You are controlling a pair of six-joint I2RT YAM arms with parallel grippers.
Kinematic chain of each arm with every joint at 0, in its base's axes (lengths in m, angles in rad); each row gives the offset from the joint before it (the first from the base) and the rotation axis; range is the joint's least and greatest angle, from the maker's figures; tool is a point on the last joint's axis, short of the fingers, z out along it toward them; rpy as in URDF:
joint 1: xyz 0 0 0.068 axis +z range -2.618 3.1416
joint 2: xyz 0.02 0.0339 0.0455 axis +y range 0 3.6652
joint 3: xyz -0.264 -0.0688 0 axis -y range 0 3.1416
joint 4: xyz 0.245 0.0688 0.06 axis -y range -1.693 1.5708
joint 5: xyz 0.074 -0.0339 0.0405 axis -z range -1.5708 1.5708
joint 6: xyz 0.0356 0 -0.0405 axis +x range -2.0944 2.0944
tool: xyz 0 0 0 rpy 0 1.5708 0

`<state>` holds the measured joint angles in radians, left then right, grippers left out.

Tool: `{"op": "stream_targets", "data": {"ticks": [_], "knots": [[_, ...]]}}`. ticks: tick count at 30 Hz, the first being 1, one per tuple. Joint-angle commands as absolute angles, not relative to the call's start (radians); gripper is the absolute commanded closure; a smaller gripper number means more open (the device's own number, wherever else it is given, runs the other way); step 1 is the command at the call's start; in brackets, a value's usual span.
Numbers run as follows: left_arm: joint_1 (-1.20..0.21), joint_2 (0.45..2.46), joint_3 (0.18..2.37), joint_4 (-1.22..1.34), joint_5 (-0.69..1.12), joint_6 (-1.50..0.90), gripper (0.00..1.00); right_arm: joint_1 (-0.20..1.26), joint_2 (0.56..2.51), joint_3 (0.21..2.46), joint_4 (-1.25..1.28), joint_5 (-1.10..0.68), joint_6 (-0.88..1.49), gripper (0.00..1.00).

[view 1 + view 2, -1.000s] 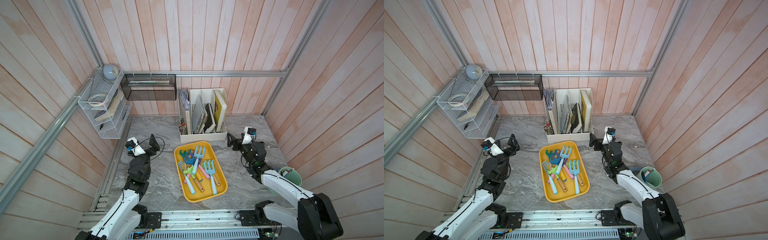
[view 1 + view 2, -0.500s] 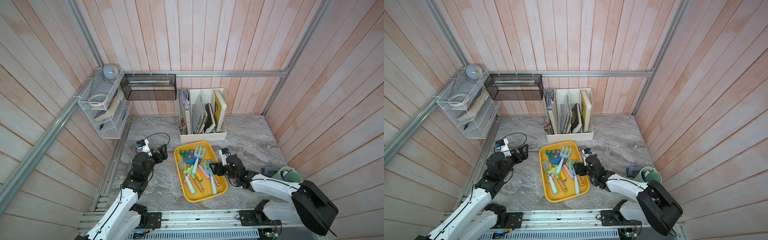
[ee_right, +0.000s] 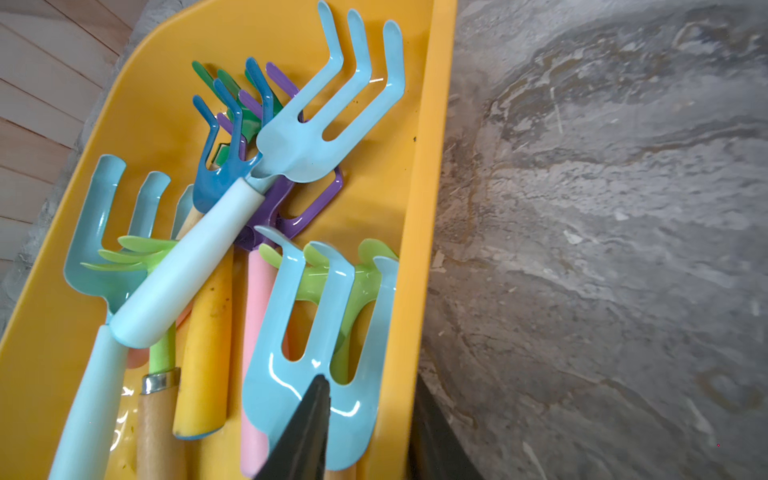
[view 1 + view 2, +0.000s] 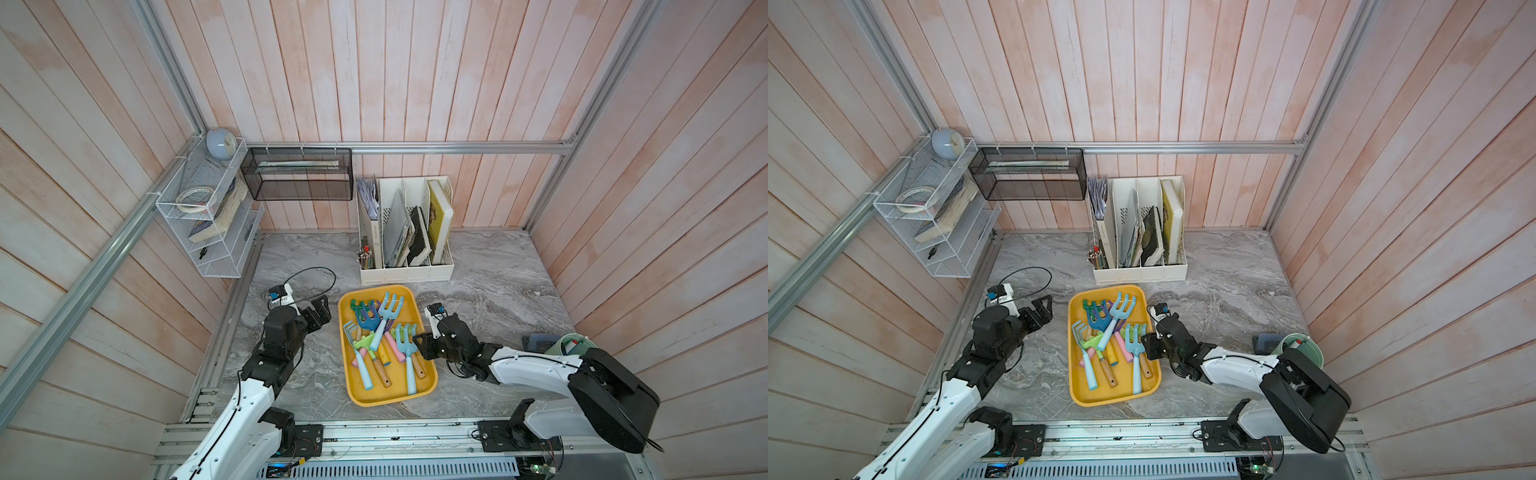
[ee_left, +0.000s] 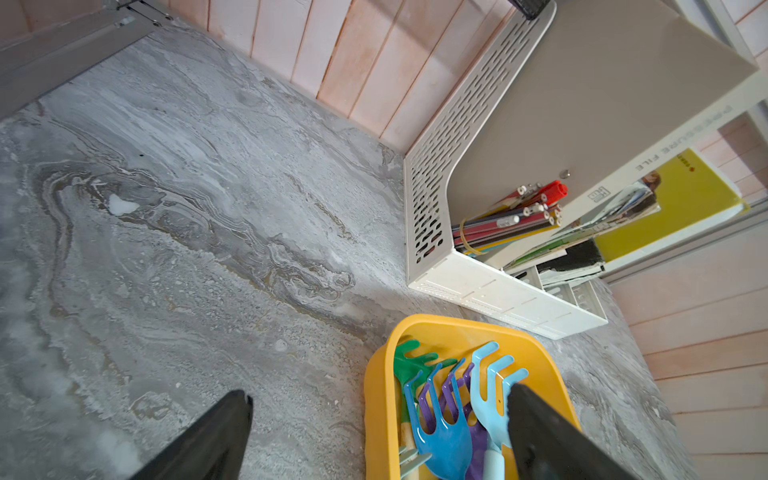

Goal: Take the hand rake out of the storage box
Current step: Move the storage box to the center of the board.

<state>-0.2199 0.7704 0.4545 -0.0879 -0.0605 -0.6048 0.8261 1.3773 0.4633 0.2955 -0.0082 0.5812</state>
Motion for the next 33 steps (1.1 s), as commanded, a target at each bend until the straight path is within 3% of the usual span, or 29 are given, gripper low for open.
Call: {"op": "stream_targets", "data": {"ticks": [1, 9, 15, 24, 30, 33], "knots": [[-0.195, 0.738, 0.466, -0.112, -0.067, -0.627, 0.00, 0.861, 1.423, 0.509, 0.346, -0.039, 0.619, 0.71], [-0.186, 0.748, 0.466, -0.096, -0.019, -0.616, 0.00, 0.875, 1.440, 0.541, 0.279, 0.086, 0.665, 0.86], [-0.186, 0.763, 0.464, -0.074, 0.004, -0.610, 0.00, 0.869, 1.312, 0.490, 0.170, 0.240, 0.701, 0.89], [-0.186, 0.767, 0.460, -0.071, 0.015, -0.602, 0.00, 0.778, 1.078, 0.404, -0.039, 0.332, 0.734, 0.99], [-0.183, 0.777, 0.453, -0.054, 0.024, -0.600, 0.00, 0.659, 0.876, 0.370, -0.180, 0.347, 0.714, 1.00], [-0.184, 0.783, 0.454, -0.051, 0.025, -0.601, 0.00, 0.647, 0.867, 0.361, -0.120, 0.264, 0.675, 1.00]]}}
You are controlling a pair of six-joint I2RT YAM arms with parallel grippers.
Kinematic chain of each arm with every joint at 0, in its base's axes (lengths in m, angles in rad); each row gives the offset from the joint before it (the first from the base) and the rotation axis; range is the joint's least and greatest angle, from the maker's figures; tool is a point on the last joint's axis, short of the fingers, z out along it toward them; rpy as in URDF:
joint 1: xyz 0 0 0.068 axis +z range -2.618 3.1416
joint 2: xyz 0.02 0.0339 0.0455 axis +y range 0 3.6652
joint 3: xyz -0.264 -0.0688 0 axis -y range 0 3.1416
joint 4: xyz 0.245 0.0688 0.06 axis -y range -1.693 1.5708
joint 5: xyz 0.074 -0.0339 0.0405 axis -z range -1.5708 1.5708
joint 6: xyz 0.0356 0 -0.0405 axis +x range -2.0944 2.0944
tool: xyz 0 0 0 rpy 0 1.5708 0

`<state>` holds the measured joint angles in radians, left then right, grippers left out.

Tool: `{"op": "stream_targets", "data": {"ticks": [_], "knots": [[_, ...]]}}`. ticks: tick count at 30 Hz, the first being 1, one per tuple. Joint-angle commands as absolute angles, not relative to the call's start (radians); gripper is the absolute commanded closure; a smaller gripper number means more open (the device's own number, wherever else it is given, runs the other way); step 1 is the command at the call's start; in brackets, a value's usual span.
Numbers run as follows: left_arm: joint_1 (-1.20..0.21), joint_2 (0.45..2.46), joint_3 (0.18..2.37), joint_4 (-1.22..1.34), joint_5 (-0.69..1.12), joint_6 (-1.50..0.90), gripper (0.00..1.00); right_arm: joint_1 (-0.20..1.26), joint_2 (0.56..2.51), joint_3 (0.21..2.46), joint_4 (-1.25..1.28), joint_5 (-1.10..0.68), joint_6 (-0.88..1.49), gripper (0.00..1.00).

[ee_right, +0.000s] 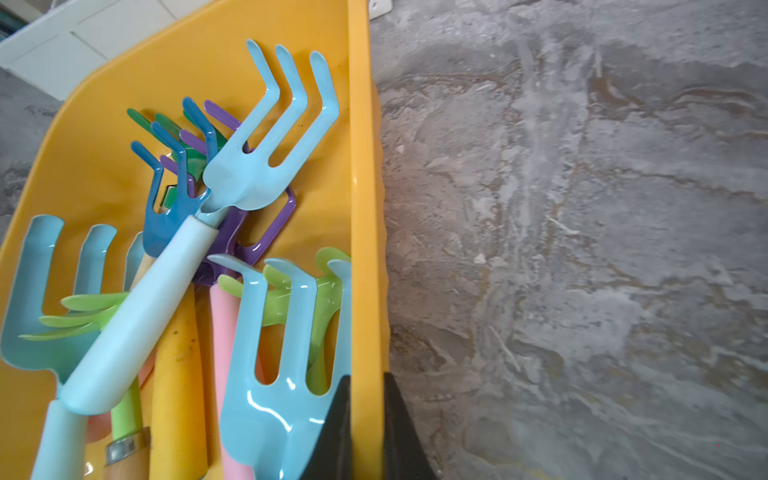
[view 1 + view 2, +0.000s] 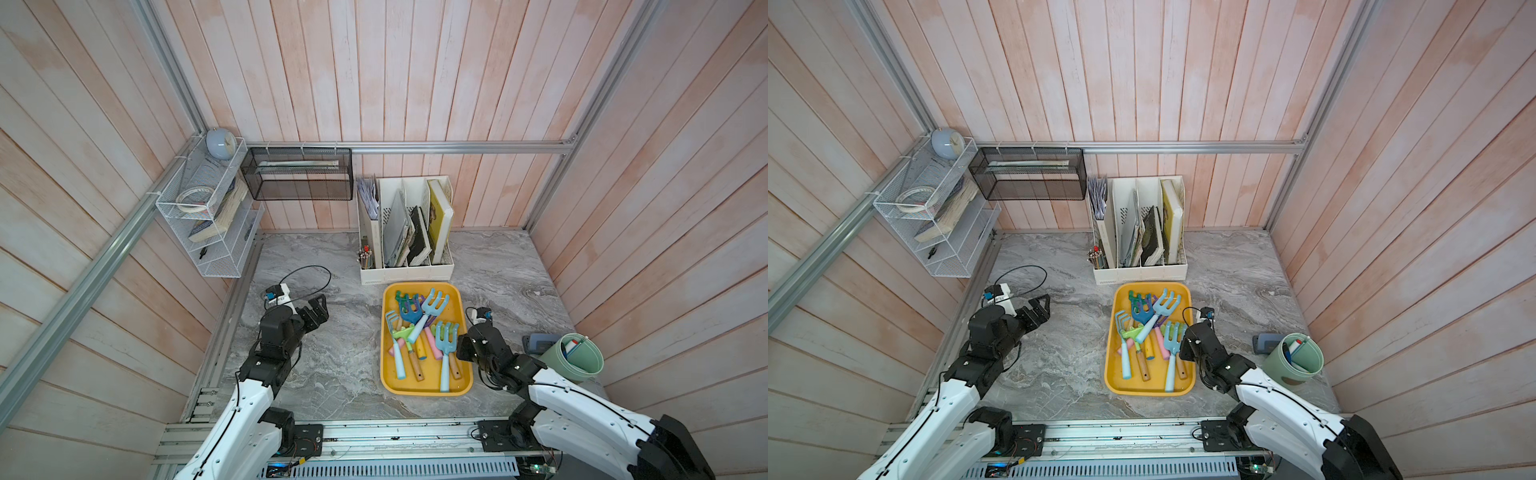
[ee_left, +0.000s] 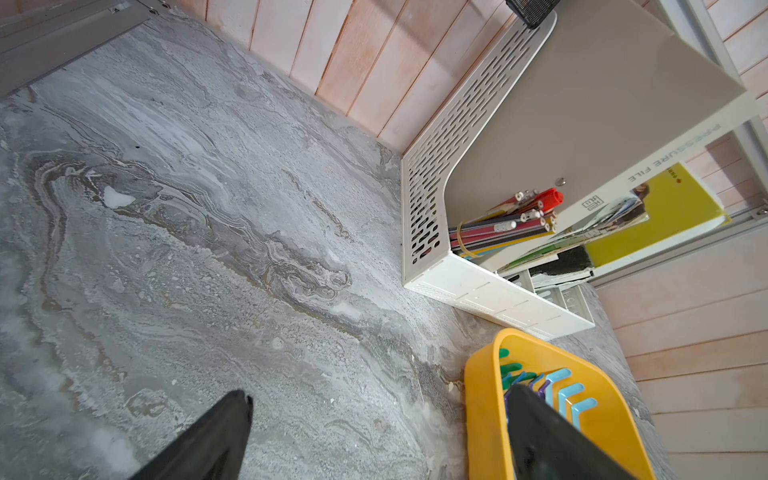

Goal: Take the hand rake out of the storage box
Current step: Move the storage box to the center of the board.

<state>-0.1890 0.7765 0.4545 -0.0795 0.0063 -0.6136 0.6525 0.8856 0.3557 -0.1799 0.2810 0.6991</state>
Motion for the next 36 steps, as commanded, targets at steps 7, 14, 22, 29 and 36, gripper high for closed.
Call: {"op": "stream_targets", "data": {"ticks": [7, 14, 22, 29, 36], "knots": [[-0.184, 0.789, 0.460, -0.058, 0.028, -0.603, 0.00, 0.882, 1.133, 0.455, 0.108, 0.158, 0.662, 1.00], [-0.176, 0.771, 0.464, -0.097, -0.011, -0.609, 0.00, 0.934, 1.444, 0.649, 0.261, 0.054, 0.631, 1.00], [-0.155, 0.727, 0.512, -0.178, -0.096, -0.615, 0.00, 0.929, 1.736, 0.917, 0.297, 0.089, 0.640, 1.00], [-0.155, 0.772, 0.511, -0.180, -0.100, -0.617, 0.00, 0.914, 1.899, 1.121, 0.323, 0.129, 0.649, 1.00], [-0.154, 0.807, 0.525, -0.194, -0.112, -0.621, 0.00, 0.907, 1.969, 1.234, 0.302, 0.112, 0.629, 0.64]]}}
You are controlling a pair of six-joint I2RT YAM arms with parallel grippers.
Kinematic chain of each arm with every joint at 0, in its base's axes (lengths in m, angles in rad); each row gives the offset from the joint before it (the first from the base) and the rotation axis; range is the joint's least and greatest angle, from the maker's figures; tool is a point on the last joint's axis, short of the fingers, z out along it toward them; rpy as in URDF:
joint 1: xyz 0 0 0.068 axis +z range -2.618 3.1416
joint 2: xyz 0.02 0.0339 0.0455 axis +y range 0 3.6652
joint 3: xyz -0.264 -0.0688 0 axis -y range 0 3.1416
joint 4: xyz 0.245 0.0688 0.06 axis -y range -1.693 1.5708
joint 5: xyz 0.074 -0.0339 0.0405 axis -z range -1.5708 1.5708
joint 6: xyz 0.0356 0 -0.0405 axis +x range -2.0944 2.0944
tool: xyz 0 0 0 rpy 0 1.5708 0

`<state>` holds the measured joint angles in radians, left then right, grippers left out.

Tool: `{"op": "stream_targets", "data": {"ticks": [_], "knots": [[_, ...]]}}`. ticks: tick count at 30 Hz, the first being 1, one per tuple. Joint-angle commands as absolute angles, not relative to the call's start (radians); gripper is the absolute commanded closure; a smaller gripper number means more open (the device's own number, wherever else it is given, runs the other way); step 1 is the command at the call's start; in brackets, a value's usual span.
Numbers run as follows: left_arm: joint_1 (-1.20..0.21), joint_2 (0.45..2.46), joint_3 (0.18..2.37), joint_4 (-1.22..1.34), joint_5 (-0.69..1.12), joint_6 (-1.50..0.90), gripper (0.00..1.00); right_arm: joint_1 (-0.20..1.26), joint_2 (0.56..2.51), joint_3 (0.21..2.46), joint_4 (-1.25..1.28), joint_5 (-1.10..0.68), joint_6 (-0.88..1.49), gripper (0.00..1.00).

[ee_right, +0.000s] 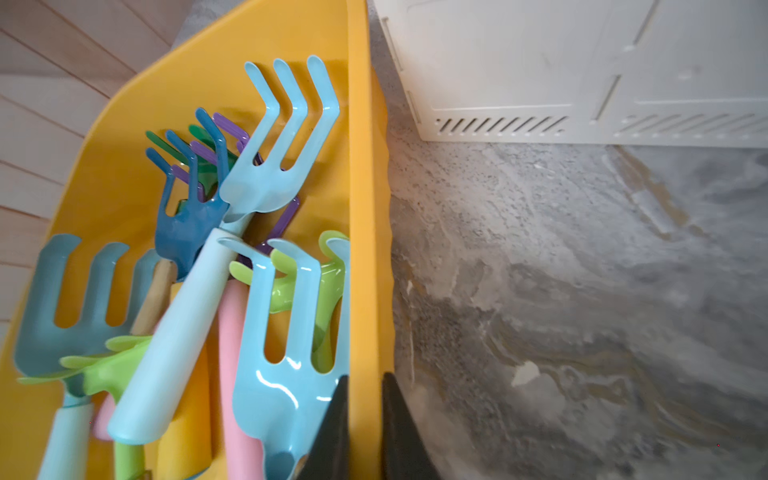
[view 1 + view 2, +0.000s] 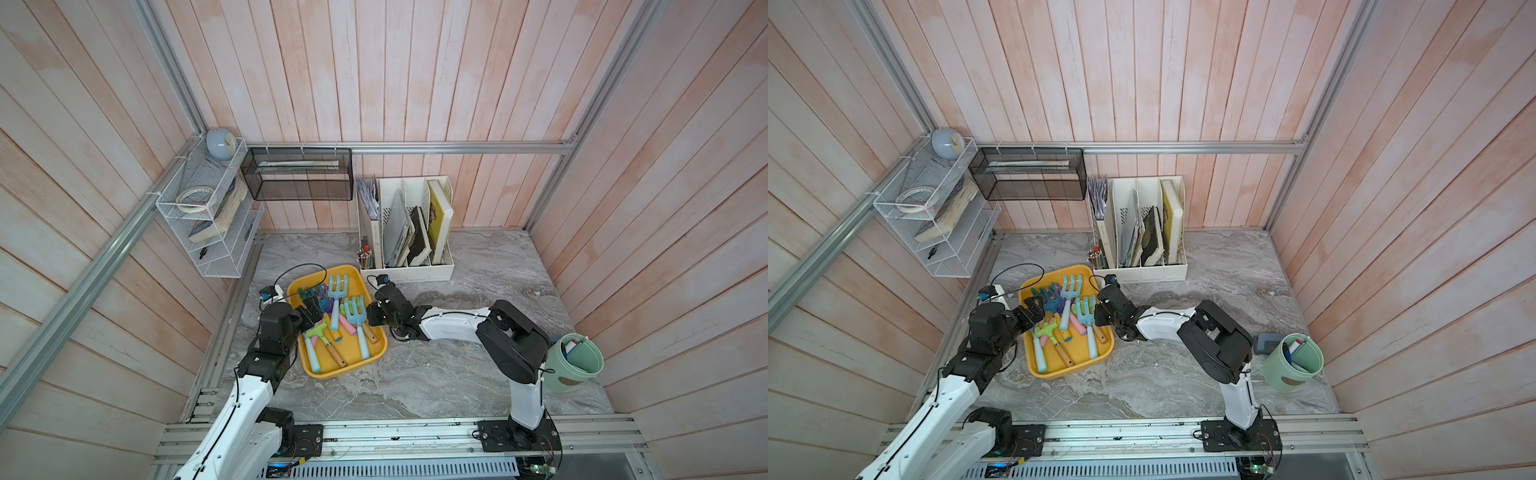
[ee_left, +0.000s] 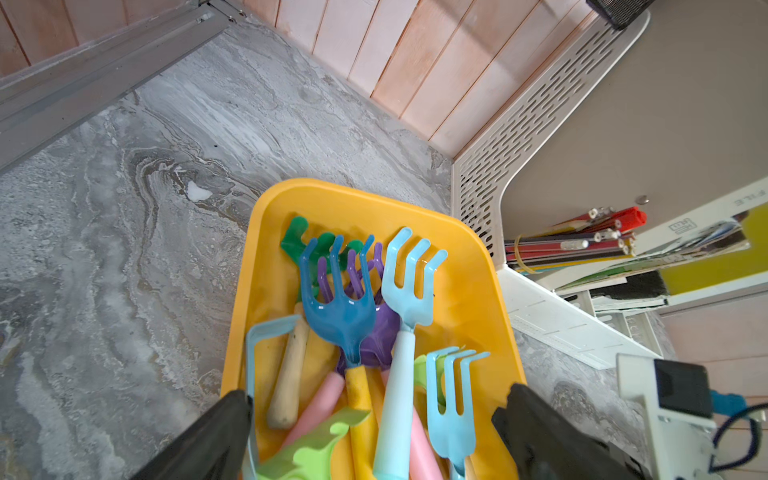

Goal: Take the hand rake out of the storage box
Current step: Move the storage box to the center of the board.

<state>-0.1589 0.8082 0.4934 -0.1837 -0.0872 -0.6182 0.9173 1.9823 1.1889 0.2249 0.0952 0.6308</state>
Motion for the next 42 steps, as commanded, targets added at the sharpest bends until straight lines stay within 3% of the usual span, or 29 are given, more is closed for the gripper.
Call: {"op": "stream_targets", "data": {"ticks": [1, 2, 3, 9, 11, 17, 22, 33, 42], "knots": [[-0.154, 0.806, 0.526, -0.198, -0.114, -0.620, 0.00, 0.905, 1.956, 1.224, 0.299, 0.106, 0.616, 0.52], [-0.155, 0.803, 0.526, -0.198, -0.115, -0.620, 0.00, 0.904, 1.935, 1.206, 0.298, 0.090, 0.599, 0.43], [-0.154, 0.802, 0.525, -0.199, -0.116, -0.620, 0.00, 0.902, 1.912, 1.185, 0.301, 0.073, 0.585, 0.40], [-0.155, 0.802, 0.528, -0.195, -0.103, -0.617, 0.00, 0.949, 1.658, 0.907, 0.345, 0.034, 0.359, 0.34], [-0.155, 0.804, 0.525, -0.189, -0.095, -0.617, 0.00, 0.984, 1.557, 0.795, 0.348, 0.122, 0.305, 0.23], [-0.153, 0.811, 0.519, -0.177, -0.078, -0.620, 0.00, 1.047, 1.353, 0.504, 0.547, 0.003, 0.201, 0.07], [-0.152, 0.807, 0.520, -0.182, -0.071, -0.618, 0.00, 1.122, 1.434, 0.523, 0.545, -0.019, 0.123, 0.02], [-0.151, 0.780, 0.525, -0.209, -0.100, -0.608, 0.00, 1.132, 1.719, 0.753, 0.500, 0.042, 0.159, 0.02], [-0.133, 0.825, 0.562, -0.206, -0.097, -0.584, 0.00, 1.132, 1.896, 0.945, 0.444, 0.198, 0.262, 0.02]]}}
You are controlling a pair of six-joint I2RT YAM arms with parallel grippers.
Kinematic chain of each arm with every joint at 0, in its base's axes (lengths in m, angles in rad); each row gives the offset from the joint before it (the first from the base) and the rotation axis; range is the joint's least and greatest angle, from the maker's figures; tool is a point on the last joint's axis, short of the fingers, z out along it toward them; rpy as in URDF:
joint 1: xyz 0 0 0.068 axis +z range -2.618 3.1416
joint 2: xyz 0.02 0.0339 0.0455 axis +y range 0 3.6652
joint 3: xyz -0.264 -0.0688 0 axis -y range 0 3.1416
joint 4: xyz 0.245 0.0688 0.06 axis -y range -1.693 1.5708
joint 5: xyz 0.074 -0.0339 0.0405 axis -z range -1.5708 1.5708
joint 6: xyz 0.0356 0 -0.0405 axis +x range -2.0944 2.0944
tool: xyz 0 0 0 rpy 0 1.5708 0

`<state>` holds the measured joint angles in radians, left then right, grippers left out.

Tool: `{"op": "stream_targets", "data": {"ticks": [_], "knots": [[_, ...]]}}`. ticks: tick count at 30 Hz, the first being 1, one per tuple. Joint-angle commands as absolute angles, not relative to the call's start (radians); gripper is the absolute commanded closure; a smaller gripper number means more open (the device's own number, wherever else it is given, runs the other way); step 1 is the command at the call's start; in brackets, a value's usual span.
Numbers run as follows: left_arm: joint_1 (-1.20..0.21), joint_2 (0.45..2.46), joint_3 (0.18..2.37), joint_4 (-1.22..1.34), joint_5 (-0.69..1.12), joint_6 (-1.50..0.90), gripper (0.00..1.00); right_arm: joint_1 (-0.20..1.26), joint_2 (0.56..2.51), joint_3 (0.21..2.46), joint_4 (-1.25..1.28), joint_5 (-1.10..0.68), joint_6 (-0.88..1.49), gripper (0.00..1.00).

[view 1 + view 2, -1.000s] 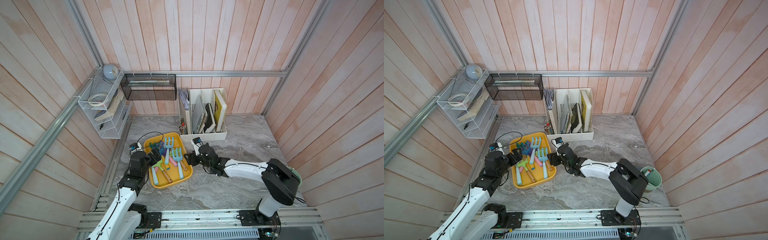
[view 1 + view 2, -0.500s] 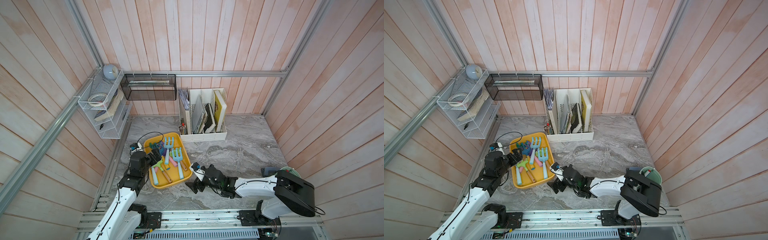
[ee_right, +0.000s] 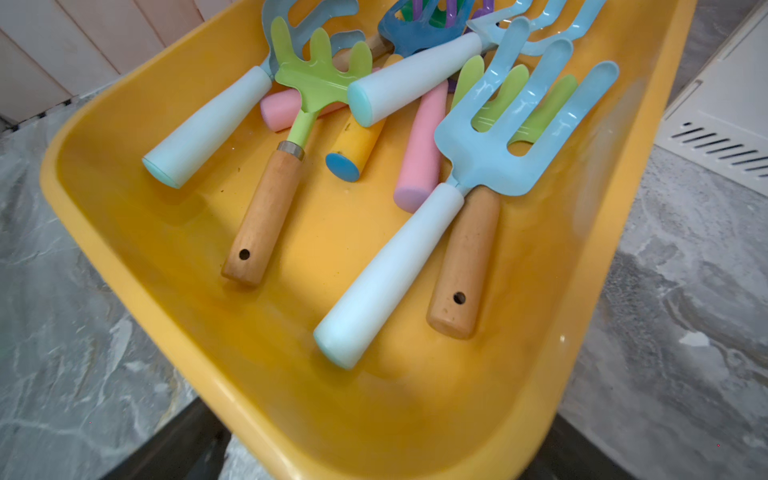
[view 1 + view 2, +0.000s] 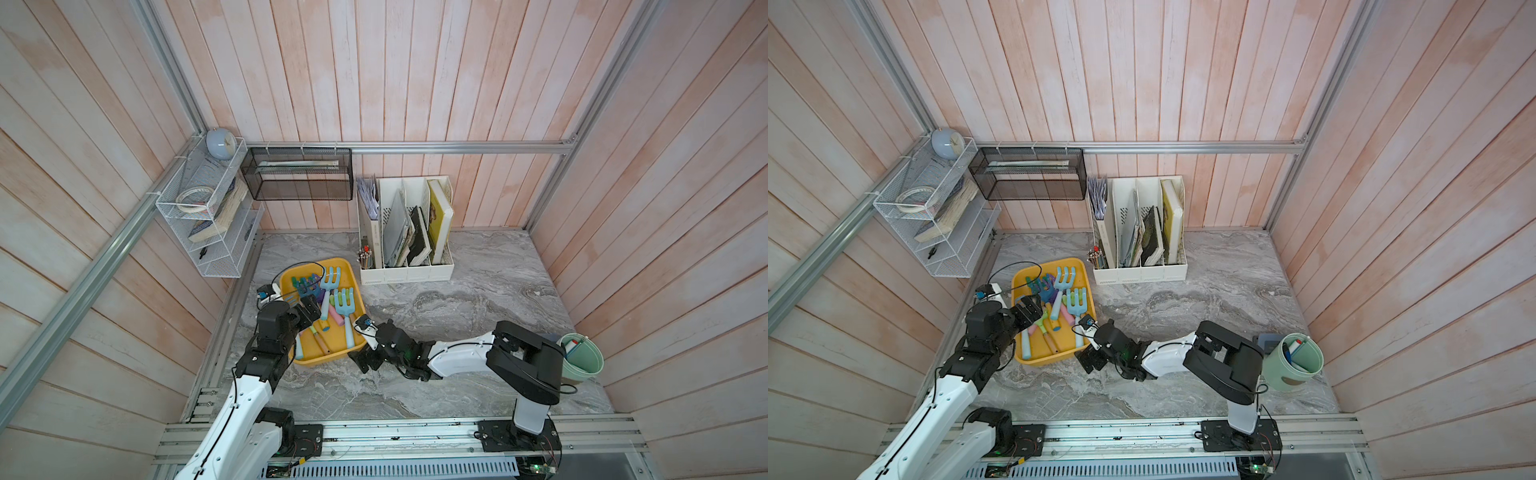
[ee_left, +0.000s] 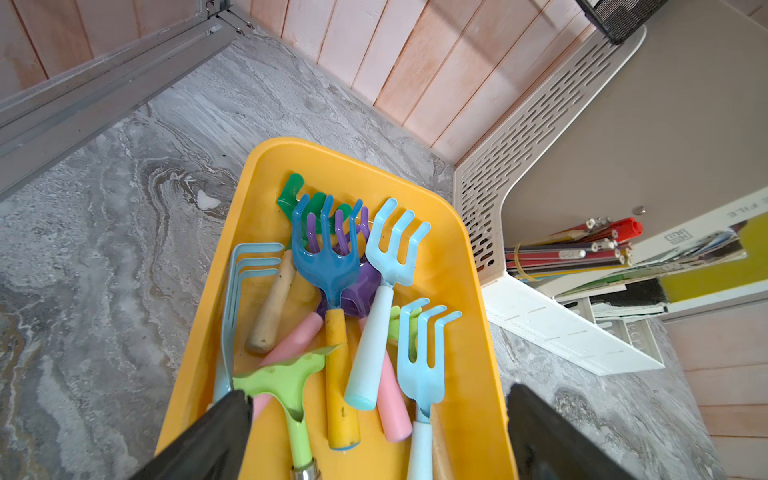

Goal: Take the hand rake out of the storage box
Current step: Move the storage box to the center of the board.

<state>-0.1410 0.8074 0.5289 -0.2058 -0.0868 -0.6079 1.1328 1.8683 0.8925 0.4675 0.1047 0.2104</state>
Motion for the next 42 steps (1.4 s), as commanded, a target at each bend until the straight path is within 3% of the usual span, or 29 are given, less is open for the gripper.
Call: {"op": "stream_targets", "data": {"ticks": [1, 8, 16, 21, 25, 30, 34, 37, 42], "knots": [[-0.128, 0.837, 0.568, -0.204, -0.095, -0.584, 0.00, 1.132, 1.905, 0.959, 0.440, 0.221, 0.285, 0.02], [-0.033, 0.919, 0.597, -0.175, -0.076, -0.580, 0.00, 1.128, 1.948, 0.988, 0.481, 0.317, 0.403, 0.02], [0.224, 1.171, 0.627, -0.070, 0.082, -0.612, 0.00, 1.127, 1.878, 0.945, 0.517, 0.180, 0.399, 0.02], [0.253, 1.379, 0.748, -0.084, 0.120, -0.586, 0.26, 1.120, 1.806, 0.899, 0.520, 0.167, 0.382, 0.02], [0.254, 1.488, 0.817, -0.077, 0.149, -0.580, 0.31, 1.101, 1.815, 0.900, 0.543, 0.090, 0.377, 0.02], [0.249, 1.616, 0.893, -0.053, 0.199, -0.589, 0.58, 1.070, 1.838, 0.889, 0.622, 0.047, 0.398, 0.02], [0.239, 1.707, 0.967, -0.052, 0.198, -0.589, 0.65, 1.034, 1.882, 0.919, 0.637, -0.029, 0.413, 0.02], [0.238, 1.764, 1.025, -0.050, 0.197, -0.585, 0.72, 1.010, 1.911, 0.931, 0.664, -0.069, 0.431, 0.11], [0.241, 1.842, 1.136, -0.083, 0.148, -0.580, 0.75, 0.958, 1.968, 0.992, 0.667, -0.153, 0.471, 0.17]]}}
